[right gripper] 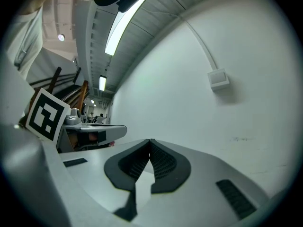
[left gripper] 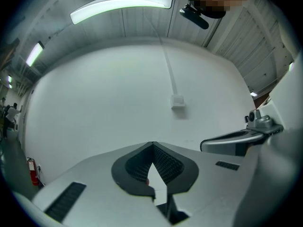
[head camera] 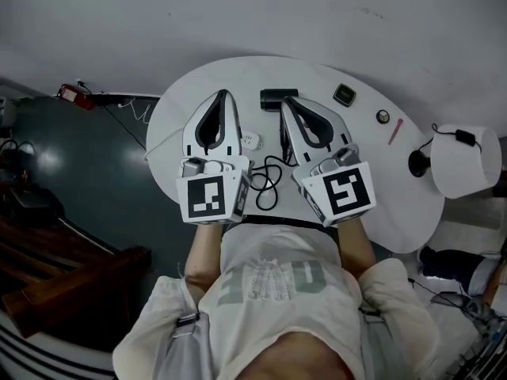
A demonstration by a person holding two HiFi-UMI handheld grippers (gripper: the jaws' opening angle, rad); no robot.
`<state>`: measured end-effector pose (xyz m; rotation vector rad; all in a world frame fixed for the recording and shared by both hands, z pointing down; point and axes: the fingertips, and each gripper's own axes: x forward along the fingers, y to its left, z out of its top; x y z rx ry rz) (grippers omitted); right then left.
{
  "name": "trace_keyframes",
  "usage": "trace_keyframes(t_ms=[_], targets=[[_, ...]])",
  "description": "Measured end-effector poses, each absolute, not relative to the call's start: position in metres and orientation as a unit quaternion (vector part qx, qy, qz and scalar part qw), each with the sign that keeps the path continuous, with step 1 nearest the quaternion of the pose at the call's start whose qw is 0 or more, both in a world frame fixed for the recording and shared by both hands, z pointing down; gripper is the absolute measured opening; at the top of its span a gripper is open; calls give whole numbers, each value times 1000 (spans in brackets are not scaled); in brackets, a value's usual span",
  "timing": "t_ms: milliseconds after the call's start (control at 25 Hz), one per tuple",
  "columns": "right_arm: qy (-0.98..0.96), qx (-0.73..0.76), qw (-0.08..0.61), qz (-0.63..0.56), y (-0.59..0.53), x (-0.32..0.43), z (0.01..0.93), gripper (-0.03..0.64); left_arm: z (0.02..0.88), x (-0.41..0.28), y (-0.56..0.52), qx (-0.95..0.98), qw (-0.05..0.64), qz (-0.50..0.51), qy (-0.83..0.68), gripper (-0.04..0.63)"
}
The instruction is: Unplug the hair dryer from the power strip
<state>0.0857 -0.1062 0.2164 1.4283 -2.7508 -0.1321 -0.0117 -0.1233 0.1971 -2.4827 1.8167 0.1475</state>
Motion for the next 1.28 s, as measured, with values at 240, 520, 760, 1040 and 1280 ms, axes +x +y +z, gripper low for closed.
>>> trace_keyframes(t_ms=[240,520,760,1040,1280], targets=[[-910,413,38,-27,-116,38,234,20,212,-75,-121,-767,16,25,641,12],[-922,384,45,-12,-129,-4,253,20,234,-114,-119,-748,7,13,663,12],[-928,369,55,-8,-133,-26,260,20,244,-138,-123,-733,-15,-1,681,12],[-927,369,66,-5,-139,-34,266,20,246,-143,-135,-749,21,-2,662,12],[-925,371,82,-3,-140,-29,274,21,282,-119,-167,-852,54,-119,507,202]])
